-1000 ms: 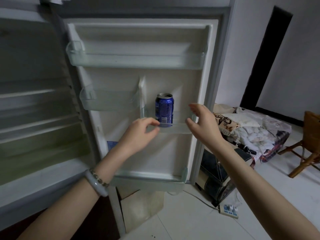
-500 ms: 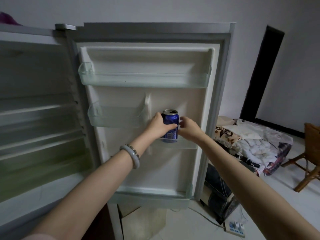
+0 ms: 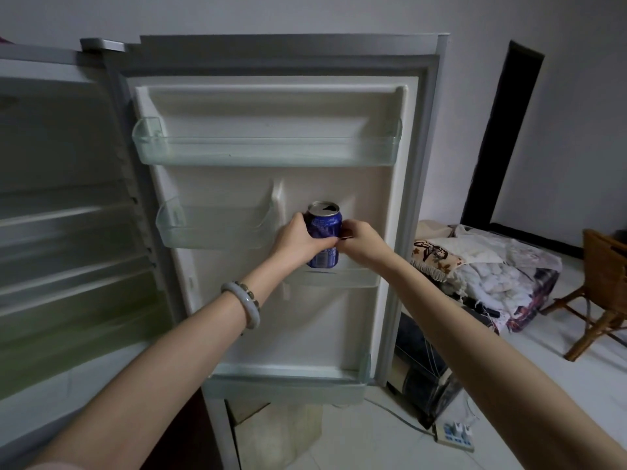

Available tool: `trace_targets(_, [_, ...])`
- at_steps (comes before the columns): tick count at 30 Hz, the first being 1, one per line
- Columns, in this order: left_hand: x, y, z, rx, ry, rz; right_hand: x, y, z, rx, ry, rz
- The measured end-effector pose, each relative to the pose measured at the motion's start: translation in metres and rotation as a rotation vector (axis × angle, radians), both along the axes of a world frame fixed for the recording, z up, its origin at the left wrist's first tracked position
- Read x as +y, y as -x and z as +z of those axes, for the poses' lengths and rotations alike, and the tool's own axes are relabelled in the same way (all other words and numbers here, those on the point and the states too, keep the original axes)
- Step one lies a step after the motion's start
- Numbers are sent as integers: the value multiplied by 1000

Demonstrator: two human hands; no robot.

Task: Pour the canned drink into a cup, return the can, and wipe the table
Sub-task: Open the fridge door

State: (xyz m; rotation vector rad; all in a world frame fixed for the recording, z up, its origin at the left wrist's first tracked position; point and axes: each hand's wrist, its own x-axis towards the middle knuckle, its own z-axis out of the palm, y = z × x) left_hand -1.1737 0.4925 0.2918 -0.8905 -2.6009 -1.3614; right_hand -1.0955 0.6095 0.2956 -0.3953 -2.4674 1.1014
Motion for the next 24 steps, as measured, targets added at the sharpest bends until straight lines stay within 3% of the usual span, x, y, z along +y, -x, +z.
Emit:
trace_targets(8, [-36, -18, 34, -15, -150, -184, -20, -32, 33, 125, 14, 56])
trace_targets(15, [-86, -53, 26, -13, -190, -275, -62, -72, 21, 130, -37, 106])
trace_targets(19, [-116, -74, 8, -8, -146, -288, -91, -102, -4, 116, 17, 151])
trace_targets(24, [-145, -98, -22, -15, -57, -304, -120, -135, -48, 135, 227, 181])
